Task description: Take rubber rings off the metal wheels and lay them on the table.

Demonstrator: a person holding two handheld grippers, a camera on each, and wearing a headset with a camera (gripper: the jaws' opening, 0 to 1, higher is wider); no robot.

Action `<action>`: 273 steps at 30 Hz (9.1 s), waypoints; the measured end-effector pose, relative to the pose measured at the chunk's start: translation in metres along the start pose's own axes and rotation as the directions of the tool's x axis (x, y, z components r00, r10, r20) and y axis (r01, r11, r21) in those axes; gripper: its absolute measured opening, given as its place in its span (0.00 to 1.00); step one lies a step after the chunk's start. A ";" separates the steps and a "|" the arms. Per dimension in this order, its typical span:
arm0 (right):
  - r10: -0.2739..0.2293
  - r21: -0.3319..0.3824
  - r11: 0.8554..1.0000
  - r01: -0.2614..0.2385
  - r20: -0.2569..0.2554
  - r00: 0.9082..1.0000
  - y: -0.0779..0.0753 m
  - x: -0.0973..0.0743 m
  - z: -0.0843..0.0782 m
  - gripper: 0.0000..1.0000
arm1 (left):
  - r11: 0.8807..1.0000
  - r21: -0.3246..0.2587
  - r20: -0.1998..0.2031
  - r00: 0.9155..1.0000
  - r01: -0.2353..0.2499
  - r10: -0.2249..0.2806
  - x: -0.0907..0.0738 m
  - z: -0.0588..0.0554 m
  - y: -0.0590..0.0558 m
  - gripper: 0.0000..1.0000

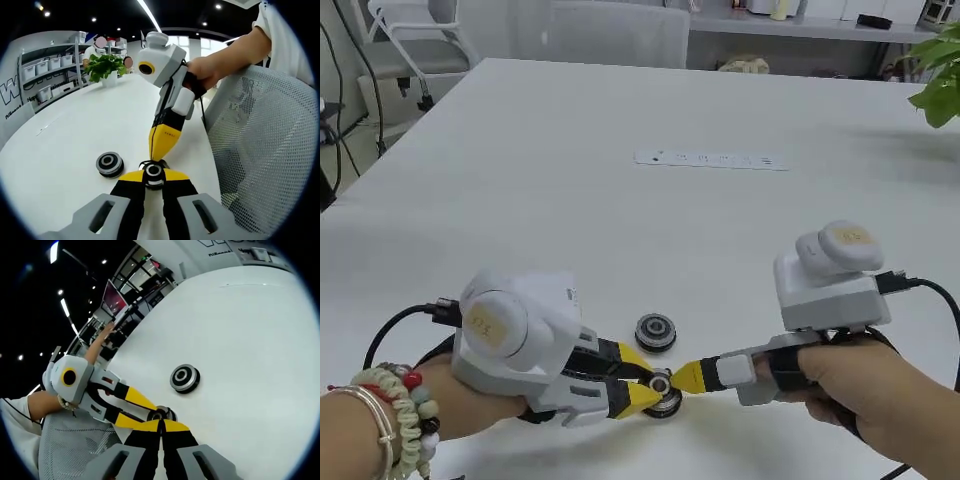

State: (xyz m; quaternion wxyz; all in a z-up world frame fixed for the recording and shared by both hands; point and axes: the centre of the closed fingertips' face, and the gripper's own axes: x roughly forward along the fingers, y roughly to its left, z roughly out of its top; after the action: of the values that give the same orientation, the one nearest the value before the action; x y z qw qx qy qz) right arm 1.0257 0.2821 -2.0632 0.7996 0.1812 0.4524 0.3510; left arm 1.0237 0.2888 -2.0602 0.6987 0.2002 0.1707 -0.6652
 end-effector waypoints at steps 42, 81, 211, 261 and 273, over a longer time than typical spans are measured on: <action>-0.005 -0.025 1.000 0.006 0.015 1.000 0.001 0.000 0.006 0.00 | 1.000 -0.021 -0.013 1.000 -0.007 0.007 -0.005 0.010 0.002 0.24; 0.014 -0.039 0.999 -0.011 0.088 0.996 0.008 -0.009 0.027 0.00 | 0.998 -0.050 0.001 0.999 -0.041 0.042 -0.060 0.049 0.005 0.75; 0.042 -0.442 0.894 0.073 0.246 0.968 0.023 -0.028 0.066 0.17 | 0.959 -0.125 0.094 0.960 -0.253 0.265 -0.140 0.061 -0.006 0.82; 0.036 -0.508 0.860 0.047 0.153 0.988 -0.003 -0.027 0.041 0.30 | 0.997 0.074 0.086 0.996 -0.029 0.023 -0.035 0.074 0.018 0.60; 0.025 -0.538 0.843 0.026 0.088 0.996 -0.005 -0.019 0.028 0.28 | 0.999 -0.008 0.061 0.997 -0.036 0.036 -0.021 0.047 0.017 0.52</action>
State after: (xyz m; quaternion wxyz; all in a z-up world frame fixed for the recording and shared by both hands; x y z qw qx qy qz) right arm 1.0447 0.2660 -2.0403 0.8383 -0.0346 0.2985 0.4549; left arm 1.0384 0.2838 -2.0084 0.7163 0.1805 0.1481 -0.6576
